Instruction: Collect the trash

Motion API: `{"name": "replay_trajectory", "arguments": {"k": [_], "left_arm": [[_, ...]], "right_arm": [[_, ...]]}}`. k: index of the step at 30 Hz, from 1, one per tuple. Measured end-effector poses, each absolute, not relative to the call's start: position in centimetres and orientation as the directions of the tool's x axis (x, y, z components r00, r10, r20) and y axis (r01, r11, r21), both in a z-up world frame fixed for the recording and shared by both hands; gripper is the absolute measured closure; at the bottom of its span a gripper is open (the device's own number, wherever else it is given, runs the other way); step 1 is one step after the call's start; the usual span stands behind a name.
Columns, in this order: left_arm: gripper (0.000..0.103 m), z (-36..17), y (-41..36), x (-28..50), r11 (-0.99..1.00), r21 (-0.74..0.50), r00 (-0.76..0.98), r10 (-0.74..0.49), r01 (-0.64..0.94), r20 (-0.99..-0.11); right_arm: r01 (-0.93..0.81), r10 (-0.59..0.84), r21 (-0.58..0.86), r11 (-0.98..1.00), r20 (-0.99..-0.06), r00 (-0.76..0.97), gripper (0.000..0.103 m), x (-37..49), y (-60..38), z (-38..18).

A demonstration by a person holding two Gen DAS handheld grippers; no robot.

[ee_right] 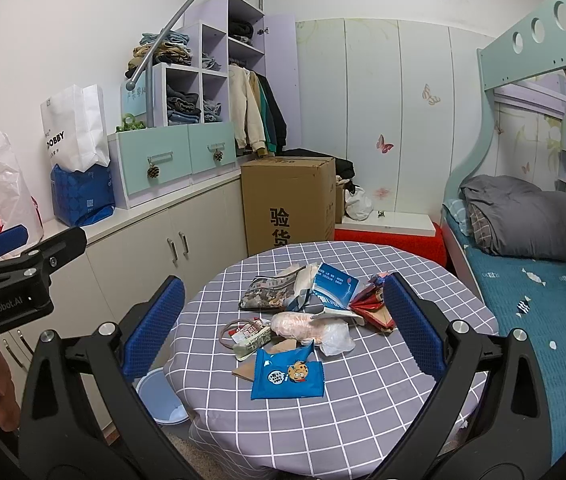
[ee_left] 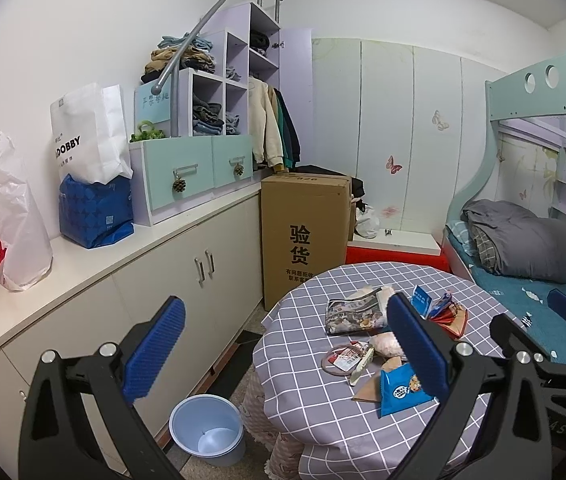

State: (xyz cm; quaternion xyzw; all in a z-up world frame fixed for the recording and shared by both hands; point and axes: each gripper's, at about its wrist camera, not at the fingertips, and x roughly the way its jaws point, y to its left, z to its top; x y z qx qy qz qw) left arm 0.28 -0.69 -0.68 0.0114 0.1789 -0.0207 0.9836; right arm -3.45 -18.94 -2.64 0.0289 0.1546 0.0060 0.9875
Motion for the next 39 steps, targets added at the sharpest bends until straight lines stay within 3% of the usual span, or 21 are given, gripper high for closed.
{"name": "replay_trajectory", "arguments": {"k": [39], "left_arm": [[0.004,-0.8,-0.8,0.2,0.999,0.018,0.935,-0.032,0.041,-0.354]], "right_arm": [[-0.007,0.027,0.065,0.998,-0.314,0.949,0.006,-3.4,-18.9,-4.0]]}}
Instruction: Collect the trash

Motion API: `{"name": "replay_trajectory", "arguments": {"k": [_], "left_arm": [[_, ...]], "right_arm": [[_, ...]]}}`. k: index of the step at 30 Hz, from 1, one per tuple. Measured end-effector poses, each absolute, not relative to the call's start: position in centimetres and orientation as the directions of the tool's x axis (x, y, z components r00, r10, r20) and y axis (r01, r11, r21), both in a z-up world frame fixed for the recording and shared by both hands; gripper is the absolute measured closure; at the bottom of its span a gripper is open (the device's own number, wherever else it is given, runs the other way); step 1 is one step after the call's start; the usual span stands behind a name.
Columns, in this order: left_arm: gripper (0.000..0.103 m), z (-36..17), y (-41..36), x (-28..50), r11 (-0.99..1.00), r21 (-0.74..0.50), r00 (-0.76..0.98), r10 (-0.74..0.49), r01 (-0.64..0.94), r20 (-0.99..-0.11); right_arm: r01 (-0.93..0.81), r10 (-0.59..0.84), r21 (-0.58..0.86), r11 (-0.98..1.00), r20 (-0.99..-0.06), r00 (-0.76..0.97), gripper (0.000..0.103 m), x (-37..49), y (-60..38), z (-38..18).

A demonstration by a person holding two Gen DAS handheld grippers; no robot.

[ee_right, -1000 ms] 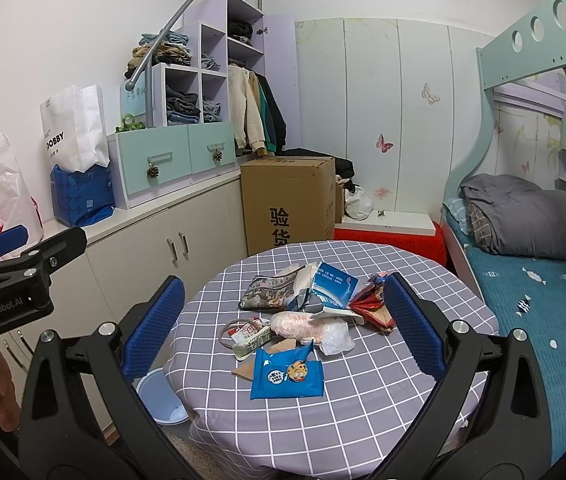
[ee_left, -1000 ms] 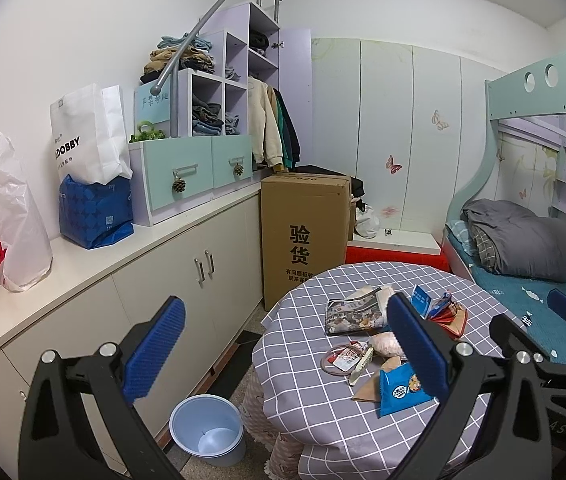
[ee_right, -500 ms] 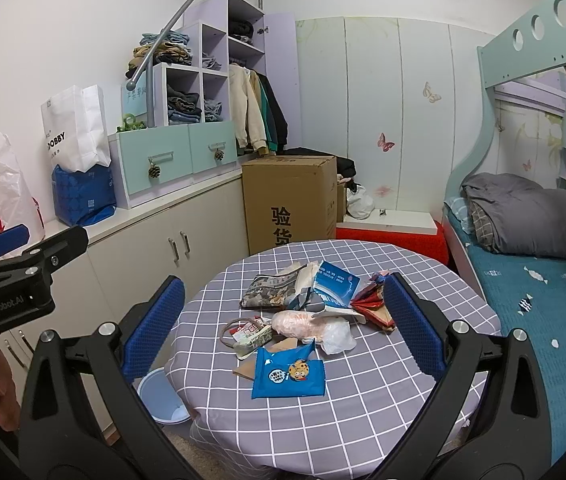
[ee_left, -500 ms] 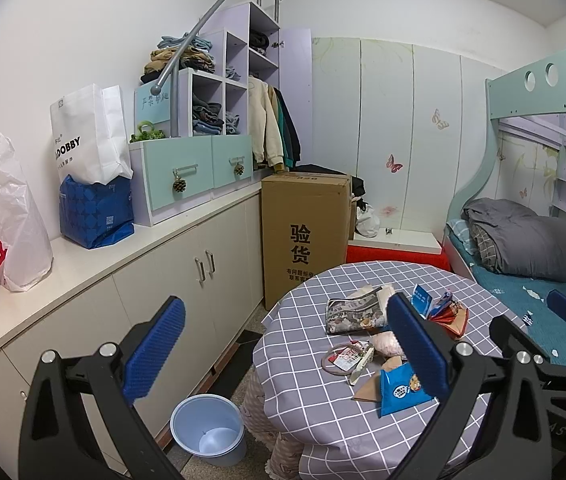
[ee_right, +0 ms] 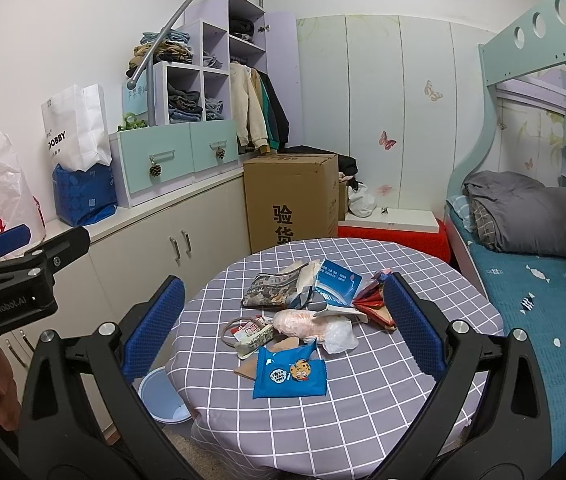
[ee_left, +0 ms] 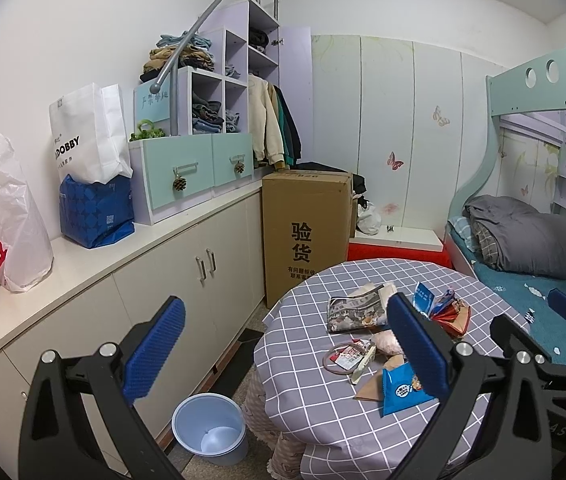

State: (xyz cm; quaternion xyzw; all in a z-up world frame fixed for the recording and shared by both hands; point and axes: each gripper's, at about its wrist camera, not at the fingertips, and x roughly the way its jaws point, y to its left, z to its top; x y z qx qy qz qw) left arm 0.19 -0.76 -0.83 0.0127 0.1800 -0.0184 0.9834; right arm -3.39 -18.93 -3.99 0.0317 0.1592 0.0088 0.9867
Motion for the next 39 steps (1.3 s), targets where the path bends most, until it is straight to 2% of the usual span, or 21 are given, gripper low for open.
{"name": "replay_trajectory", "arguments": {"k": [22,39], "left_arm": [[0.004,-1.3,-0.9,1.2,0.999,0.037,0.923,-0.023,0.04,-0.384],[0.004,-3.6,-3.0,3.8,0.996,0.067,0.893,-0.028,0.065,-0.449]], "right_arm": [[-0.006,0.033,0.084,0.996,-0.326,0.945,0.006,-2.6,-18.9,-4.7],[-0.001,0.074,0.182,0.983,-0.398,0.914,0.006,-0.5,-22.2,-6.5]]}}
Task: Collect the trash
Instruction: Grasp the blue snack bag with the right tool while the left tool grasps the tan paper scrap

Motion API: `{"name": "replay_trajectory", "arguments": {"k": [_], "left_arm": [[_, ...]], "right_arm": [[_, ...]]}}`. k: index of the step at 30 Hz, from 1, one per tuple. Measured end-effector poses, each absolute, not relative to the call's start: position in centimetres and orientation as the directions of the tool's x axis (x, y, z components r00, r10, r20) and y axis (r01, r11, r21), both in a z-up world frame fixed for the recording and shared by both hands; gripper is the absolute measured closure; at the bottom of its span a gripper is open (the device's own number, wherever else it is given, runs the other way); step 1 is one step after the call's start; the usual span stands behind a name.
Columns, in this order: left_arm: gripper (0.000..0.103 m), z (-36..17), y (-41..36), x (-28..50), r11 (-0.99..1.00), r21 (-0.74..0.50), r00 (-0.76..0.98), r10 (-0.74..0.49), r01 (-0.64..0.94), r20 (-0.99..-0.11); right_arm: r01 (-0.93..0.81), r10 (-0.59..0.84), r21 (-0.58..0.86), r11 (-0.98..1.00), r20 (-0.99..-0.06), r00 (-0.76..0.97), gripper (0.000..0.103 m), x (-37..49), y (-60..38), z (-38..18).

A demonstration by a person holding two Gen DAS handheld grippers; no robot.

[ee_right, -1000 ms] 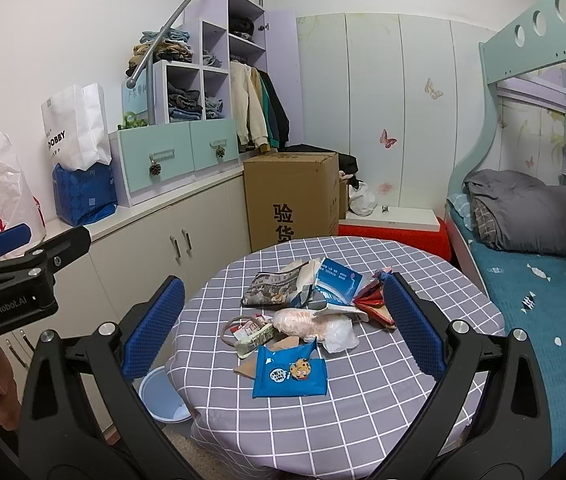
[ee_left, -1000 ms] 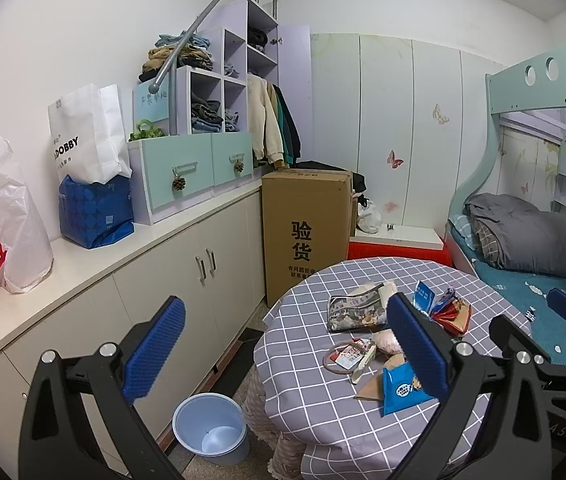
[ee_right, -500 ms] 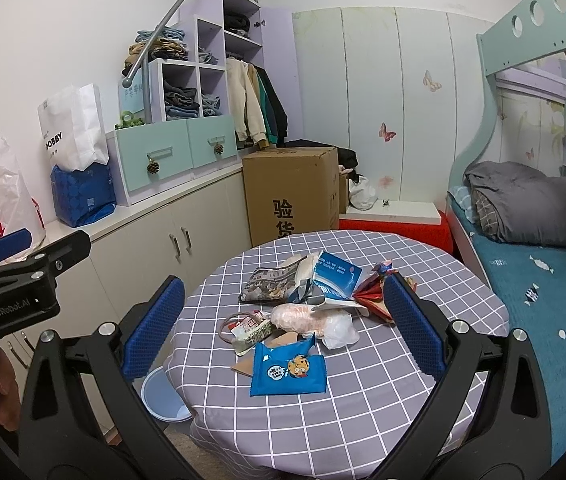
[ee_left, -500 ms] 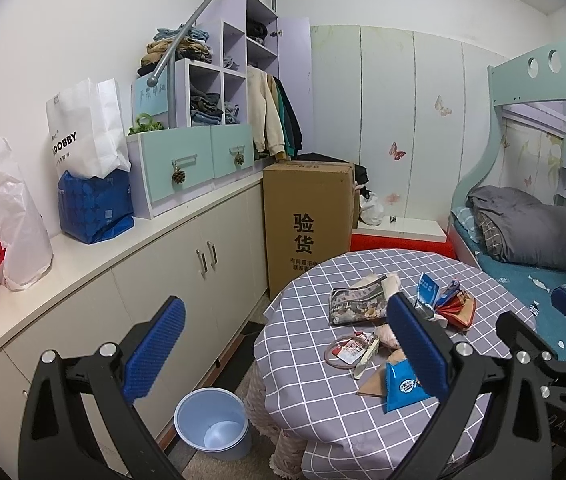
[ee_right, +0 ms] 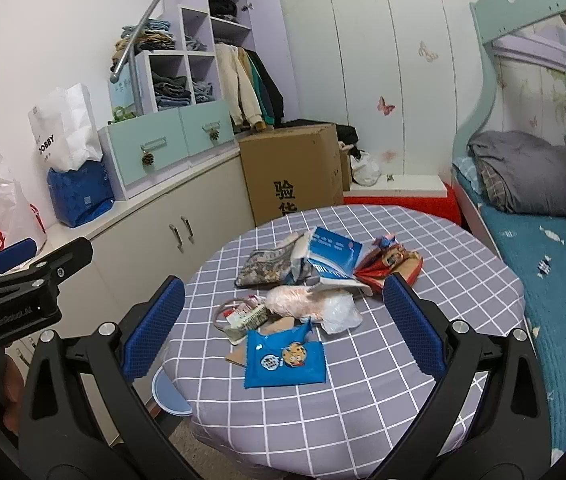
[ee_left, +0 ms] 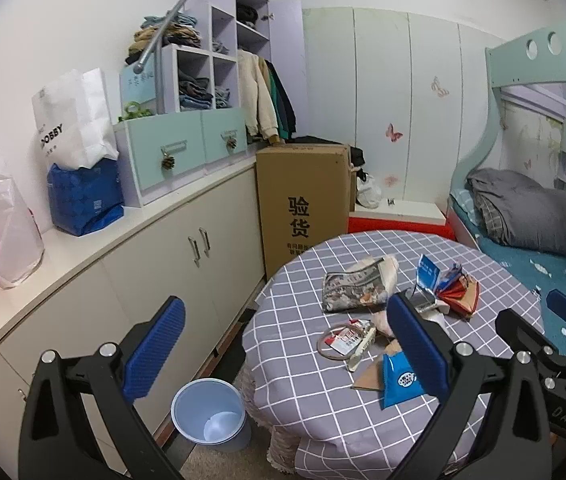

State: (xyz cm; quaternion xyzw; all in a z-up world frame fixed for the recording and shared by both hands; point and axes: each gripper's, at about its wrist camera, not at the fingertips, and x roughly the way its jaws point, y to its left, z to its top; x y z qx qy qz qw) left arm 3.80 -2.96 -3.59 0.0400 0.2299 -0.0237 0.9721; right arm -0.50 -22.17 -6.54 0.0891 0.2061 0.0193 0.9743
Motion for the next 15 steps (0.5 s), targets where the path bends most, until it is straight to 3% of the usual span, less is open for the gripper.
{"name": "replay_trajectory", "arguments": {"k": [7,15], "left_arm": [[0.004,-7.0,-4.9,6.6,0.99,0.066,0.843,-0.067,0.121,-0.534],[0.004,-13.8,-7.5,10.5,0.977,0.022,0.705,-0.136,0.211,-0.696]], "right_arm": [[0.04,0.038,0.15,0.988,-0.487,0.873,0.006,1.7,-23.5,-9.5],[0.119,0.014,0.188,0.975,-0.589,0.808,0.006,3.7,-26.7,-14.0]]}}
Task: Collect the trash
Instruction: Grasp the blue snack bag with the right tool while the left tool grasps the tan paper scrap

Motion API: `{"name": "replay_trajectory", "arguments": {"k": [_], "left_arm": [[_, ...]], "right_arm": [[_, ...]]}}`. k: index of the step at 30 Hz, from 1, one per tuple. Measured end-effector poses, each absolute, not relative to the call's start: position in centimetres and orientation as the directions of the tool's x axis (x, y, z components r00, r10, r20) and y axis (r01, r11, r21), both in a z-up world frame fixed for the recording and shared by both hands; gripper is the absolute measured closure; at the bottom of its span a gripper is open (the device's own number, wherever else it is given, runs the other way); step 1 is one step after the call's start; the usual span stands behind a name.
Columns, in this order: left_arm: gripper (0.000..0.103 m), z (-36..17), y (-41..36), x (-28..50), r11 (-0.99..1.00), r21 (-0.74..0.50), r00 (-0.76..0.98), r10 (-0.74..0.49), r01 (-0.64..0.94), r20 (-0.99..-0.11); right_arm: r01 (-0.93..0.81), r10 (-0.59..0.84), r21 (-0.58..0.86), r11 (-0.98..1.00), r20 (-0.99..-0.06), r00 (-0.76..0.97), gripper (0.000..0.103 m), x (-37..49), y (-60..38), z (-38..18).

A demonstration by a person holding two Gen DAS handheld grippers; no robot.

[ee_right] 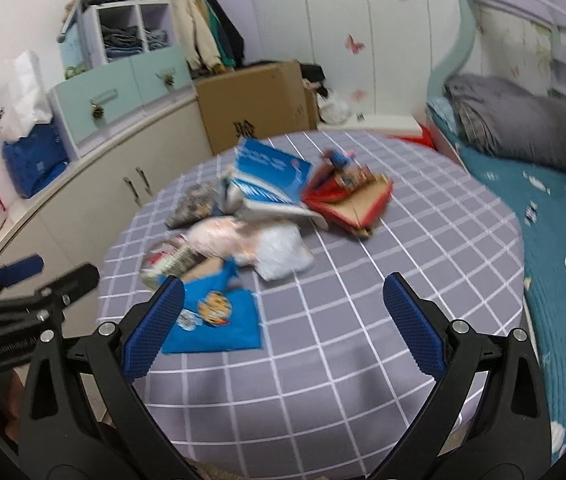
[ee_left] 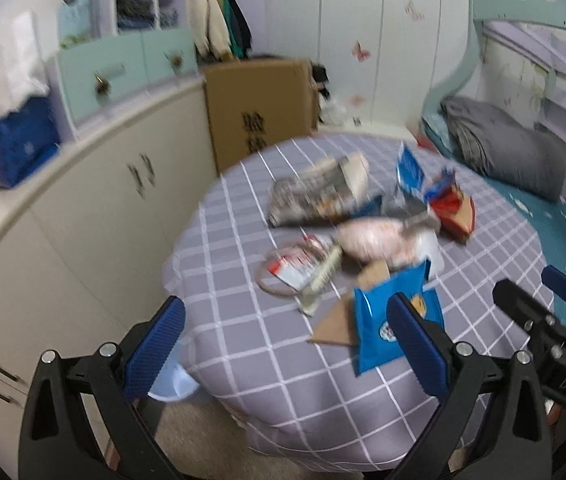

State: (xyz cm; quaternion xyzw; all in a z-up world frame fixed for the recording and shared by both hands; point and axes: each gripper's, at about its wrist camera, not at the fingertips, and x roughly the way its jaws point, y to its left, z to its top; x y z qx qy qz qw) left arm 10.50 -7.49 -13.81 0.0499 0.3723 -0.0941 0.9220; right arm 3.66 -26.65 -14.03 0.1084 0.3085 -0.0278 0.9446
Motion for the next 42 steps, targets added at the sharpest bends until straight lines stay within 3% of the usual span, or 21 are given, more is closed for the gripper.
{"name": "replay_trajectory", "arguments": {"k": [11,17,19,22,23,30,36,39,42], "left_arm": [[0.005,-16.5,-6.5,12.3,0.987,0.022,0.667,-0.091,0.158,-0.74],[0.013,-17.5,-4.3,12.8,0.993,0.0,0.632,-0.075,0.117,-0.772],[0.015,-17.9,-4.1,12.9,0.993,-0.015,0.62,-0.087,0.121,-0.78],[0.016,-18.4,-4.6,12.9,0.989,-0.015,0.61,-0.102,0.145,-0.786],[0.016,-18.5,-5.0,12.9,0.987,-0.018,0.607,-0.112,0.159,-0.787],[0.017,-19.0,-8.3,13.1,0.964,-0.017,0.589,-0.175,0.264,-0.789],[0.032,-20.2,-10.6,14.1,0.947,-0.045,0.538,-0.219,0.317,-0.814],[0.041,-20.8,-11.5,14.5,0.943,-0.04,0.522,-0.218,0.331,-0.825],[0.068,-20.7,-12.2,14.4,0.939,-0.005,0.533,-0.2,0.345,-0.822]], "right_arm": [[0.054,0.159,0.296,0.954,-0.647,0.746,0.006,7.2,-26.2,-17.8],[-0.017,0.252,0.334,0.942,-0.674,0.694,0.008,9.4,-24.2,-19.7],[-0.022,0.241,0.315,0.949,-0.679,0.693,0.016,9.5,-23.9,-20.0],[-0.034,0.216,0.269,0.963,-0.685,0.696,0.054,9.3,-23.6,-19.9],[-0.036,0.214,0.264,0.964,-0.688,0.693,0.074,9.3,-23.6,-20.0],[-0.022,0.219,0.289,0.957,-0.671,0.709,0.091,8.1,-26.2,-20.2],[0.078,0.115,0.268,0.96,-0.637,0.762,0.092,7.0,-29.9,-19.2],[0.093,0.102,0.264,0.96,-0.638,0.763,0.092,7.0,-30.6,-19.2],[0.089,0.103,0.262,0.961,-0.637,0.764,0.092,7.1,-30.4,-19.0]]}}
